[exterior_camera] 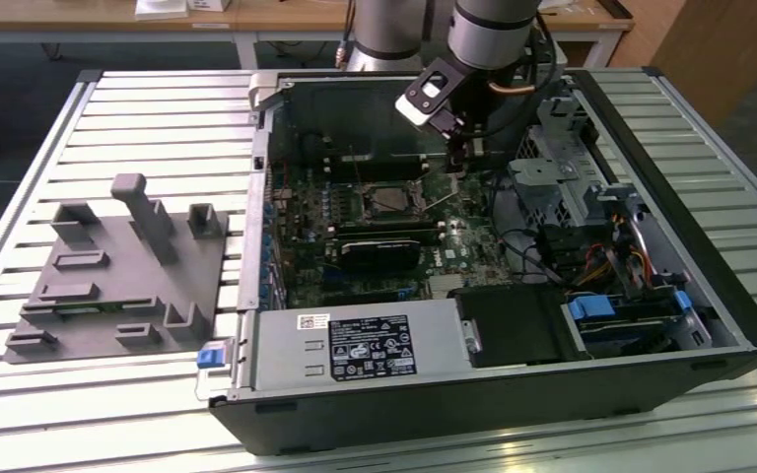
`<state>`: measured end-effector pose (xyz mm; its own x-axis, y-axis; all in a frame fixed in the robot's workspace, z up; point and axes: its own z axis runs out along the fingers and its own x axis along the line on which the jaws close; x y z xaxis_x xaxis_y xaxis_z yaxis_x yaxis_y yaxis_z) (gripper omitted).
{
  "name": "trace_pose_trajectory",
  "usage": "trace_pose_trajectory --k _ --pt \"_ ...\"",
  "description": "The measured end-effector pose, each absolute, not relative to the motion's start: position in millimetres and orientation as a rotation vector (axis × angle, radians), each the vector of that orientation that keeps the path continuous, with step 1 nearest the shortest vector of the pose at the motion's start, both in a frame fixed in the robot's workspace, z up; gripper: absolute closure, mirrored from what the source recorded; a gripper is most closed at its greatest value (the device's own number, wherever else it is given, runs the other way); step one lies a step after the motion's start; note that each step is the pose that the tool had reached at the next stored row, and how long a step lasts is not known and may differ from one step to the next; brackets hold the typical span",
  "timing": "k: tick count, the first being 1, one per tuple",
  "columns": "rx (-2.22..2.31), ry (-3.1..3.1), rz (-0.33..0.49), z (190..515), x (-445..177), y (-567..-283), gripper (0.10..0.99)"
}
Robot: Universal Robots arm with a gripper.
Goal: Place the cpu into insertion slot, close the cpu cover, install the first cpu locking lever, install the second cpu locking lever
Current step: 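Close the cpu cover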
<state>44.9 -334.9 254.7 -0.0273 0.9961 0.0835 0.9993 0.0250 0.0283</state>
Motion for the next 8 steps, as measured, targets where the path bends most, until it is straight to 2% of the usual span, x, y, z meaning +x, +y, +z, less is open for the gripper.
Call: trace_pose_trajectory --k 8 --pt "-2.145 -2.236 -0.121 253.1 52.3 -334.5 0.965"
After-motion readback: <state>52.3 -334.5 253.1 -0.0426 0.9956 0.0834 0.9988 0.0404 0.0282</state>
